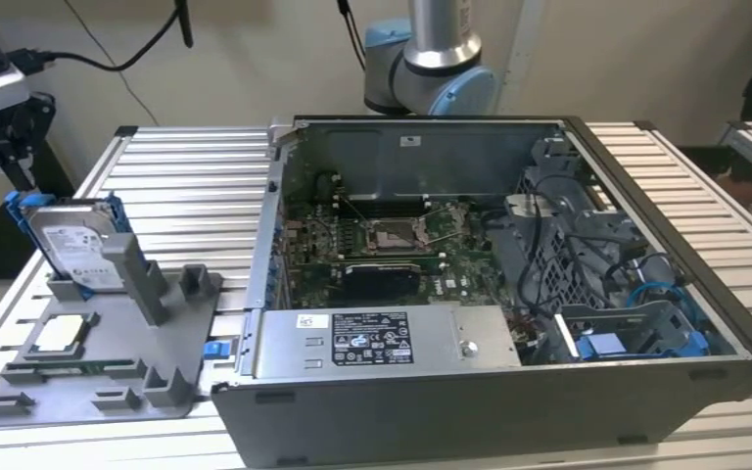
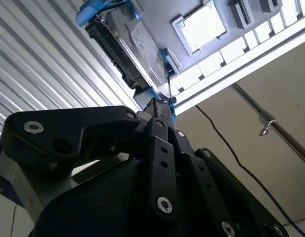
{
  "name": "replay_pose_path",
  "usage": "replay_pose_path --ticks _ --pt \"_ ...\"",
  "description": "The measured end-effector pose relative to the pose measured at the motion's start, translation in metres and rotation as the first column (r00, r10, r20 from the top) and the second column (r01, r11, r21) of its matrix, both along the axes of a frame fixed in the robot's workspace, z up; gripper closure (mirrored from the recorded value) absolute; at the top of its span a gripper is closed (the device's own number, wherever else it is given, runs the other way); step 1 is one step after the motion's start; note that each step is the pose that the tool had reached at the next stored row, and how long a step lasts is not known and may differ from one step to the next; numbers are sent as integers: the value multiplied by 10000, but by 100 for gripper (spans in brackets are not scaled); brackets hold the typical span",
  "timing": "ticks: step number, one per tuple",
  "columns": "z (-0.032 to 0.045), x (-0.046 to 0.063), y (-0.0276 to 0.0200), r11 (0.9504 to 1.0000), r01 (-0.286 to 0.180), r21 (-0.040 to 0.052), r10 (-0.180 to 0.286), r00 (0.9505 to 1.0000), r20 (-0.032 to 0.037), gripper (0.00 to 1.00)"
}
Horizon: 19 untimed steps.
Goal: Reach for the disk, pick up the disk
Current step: 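Pick up the disk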
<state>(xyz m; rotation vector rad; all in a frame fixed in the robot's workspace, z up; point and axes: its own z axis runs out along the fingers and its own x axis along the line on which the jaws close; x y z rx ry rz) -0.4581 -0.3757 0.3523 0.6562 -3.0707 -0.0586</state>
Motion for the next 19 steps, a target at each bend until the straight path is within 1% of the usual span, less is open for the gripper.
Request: replay_pose_path --ticks 3,6,10,12,15,19 --pt "0 1 0 9994 -338 0 338 9994 23 100" --pt "0 0 0 9977 -671 -1 671 9977 36 100" --pt "0 0 0 9934 -1145 -3 1145 9934 52 100" --pt "0 0 0 9903 -1386 -4 1386 9903 59 100" --pt "-1 0 0 9844 -1758 -6 1758 9844 72 100" --pt "0 0 0 9741 -2263 -9 2263 9740 86 100"
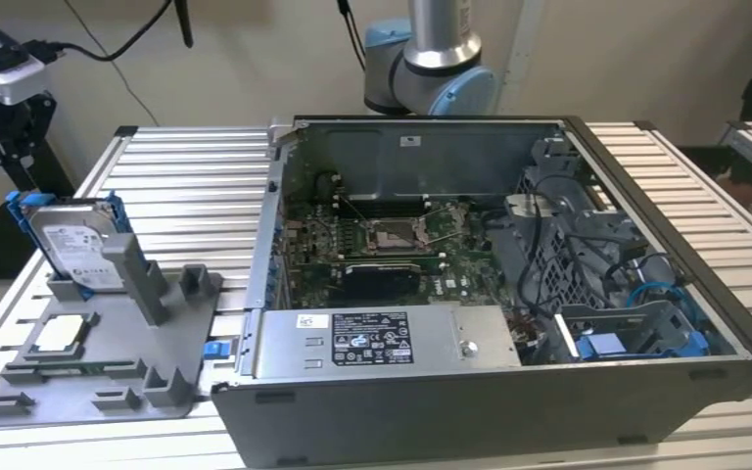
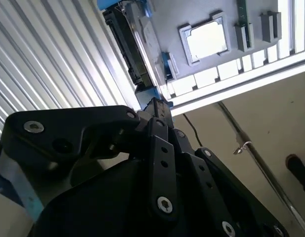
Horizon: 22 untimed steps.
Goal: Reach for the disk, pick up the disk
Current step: 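Pick up the disk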
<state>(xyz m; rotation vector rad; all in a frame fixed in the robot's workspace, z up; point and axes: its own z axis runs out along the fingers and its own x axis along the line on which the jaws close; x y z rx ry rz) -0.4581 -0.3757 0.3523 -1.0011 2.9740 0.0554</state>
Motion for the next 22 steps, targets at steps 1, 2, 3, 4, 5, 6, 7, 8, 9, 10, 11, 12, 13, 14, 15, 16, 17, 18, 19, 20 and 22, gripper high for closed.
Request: replay_pose_path --ticks 1,2,3,4,5,6,7,8,9,10,11,12,13,14,15,16,17,18,19,20,22 --pt "0 0 0 9999 -147 0 147 9999 3 100" --pt "0 0 0 9996 -295 0 295 9996 8 100" --pt "0 0 0 9990 -446 0 446 9990 11 100" --pt "0 0 0 9982 -607 0 607 9982 14 100" --pt "0 0 0 9970 -775 -1 775 9970 17 100" --pt "0 0 0 9954 -956 -1 956 9954 20 100" --pt "0 0 0 9935 -1139 -1 1139 9935 23 100" --pt "0 0 0 9912 -1324 -2 1324 9912 29 100" --pt "0 0 0 9887 -1496 -3 1496 9887 35 100" --pt "0 0 0 9858 -1679 -4 1679 9858 42 100" --pt "0 0 0 9824 -1867 -5 1867 9824 51 100" --pt "0 0 0 9788 -2048 -7 2048 9788 58 100" --pt "0 0 0 9750 -2224 -8 2224 9749 65 100" --pt "0 0 0 9710 -2392 -10 2392 9710 72 100" --pt "0 0 0 9669 -2551 -12 2551 9669 79 100" --pt "0 0 0 9623 -2720 -14 2720 9623 86 100" --pt "0 0 0 9572 -2895 -16 2895 9571 95 100" --pt "0 0 0 9517 -3072 -19 3072 9516 103 100" --pt "0 0 0 9463 -3234 -22 3234 9462 111 100" --pt "0 0 0 9405 -3397 -25 3397 9404 119 100" --pt "0 0 0 9307 -3659 -29 3659 9306 132 100"
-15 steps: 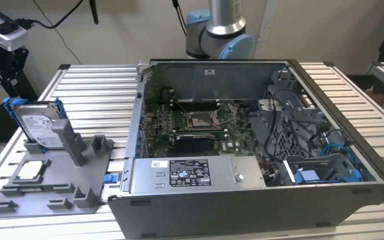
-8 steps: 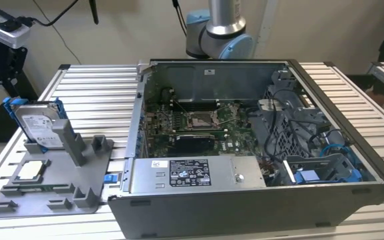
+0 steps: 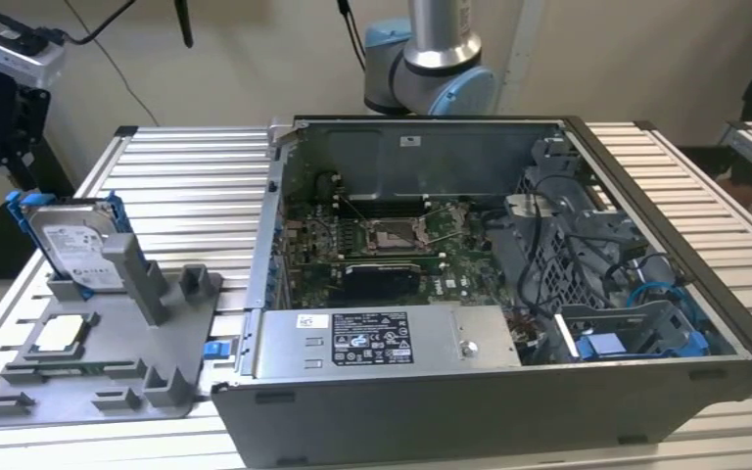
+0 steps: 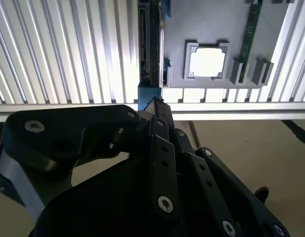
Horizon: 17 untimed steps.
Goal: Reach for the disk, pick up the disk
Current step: 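Pick up the disk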
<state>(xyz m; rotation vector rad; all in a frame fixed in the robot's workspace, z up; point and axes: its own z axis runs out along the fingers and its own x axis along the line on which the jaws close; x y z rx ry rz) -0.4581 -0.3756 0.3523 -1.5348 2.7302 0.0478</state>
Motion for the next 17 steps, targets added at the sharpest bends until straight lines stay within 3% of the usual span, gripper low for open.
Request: replay_pose_path --ticks 2,14,17 --pt "1 0 0 9998 -207 -1 207 9998 13 100" --pt "0 0 0 9997 -253 -1 253 9997 15 100" --pt "-1 0 0 9974 -722 -1 722 9974 18 100"
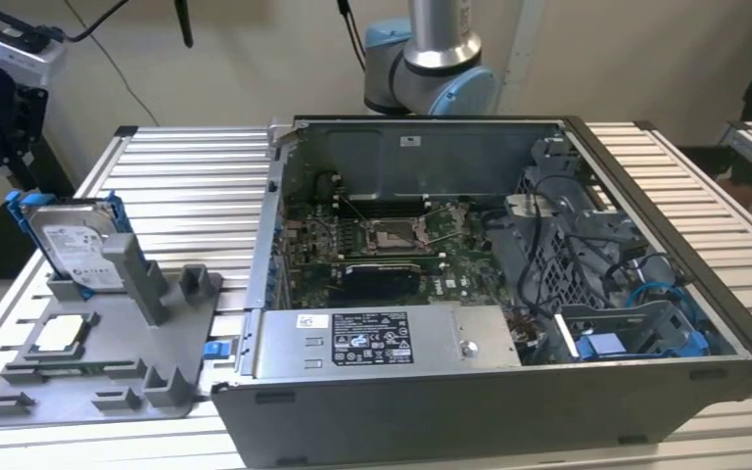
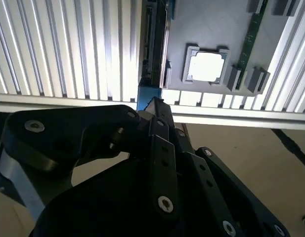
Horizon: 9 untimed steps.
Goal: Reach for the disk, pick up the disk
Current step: 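Pick up the disk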
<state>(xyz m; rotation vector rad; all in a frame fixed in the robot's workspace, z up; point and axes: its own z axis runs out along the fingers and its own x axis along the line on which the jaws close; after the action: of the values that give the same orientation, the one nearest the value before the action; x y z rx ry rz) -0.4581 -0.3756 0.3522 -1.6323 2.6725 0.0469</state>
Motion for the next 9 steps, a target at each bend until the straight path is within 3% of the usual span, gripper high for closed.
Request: replay_pose_path --ticks 5,9 --pt "-4 0 0 9961 -883 -2 883 9961 38 100" --pt "-9 0 0 9871 -1600 -8 1600 9871 95 100"
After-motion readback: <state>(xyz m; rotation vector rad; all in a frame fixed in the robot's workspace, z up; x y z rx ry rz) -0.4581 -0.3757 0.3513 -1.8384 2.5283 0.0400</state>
